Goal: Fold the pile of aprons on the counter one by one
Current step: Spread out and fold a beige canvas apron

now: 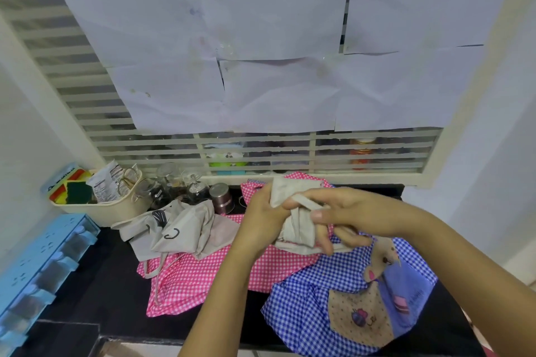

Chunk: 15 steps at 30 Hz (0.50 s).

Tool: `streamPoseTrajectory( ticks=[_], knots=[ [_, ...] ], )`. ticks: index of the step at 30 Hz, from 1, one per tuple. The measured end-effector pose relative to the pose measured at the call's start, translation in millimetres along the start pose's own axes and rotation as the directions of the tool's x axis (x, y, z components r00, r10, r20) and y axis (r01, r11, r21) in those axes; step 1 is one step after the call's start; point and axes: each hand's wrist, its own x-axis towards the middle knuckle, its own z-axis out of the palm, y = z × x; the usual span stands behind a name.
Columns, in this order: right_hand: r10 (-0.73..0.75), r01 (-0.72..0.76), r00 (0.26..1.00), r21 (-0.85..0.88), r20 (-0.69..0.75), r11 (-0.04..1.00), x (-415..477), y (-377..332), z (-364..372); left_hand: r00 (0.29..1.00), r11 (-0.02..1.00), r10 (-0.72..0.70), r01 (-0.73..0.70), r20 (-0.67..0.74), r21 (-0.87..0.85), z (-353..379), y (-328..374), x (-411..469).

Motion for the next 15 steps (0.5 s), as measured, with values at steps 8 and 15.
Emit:
streamPoseTrajectory(
  ticks=[8,15],
  knots=[
    [-0.179,0.18,0.982,0.522,-0.052,0.834,6.8,9.2,-17.0,0.985,0.987,0.023,0.005,0.169,-0.162,2.2,17.0,-7.7],
    [-0.256,0.359,0.933,0.583,-0.255,0.729,8.3,22.9,-21.6,0.984,0.829,-0.109,0.168,0.139,-0.534,-5.6,42.8,-8.1]
  ],
)
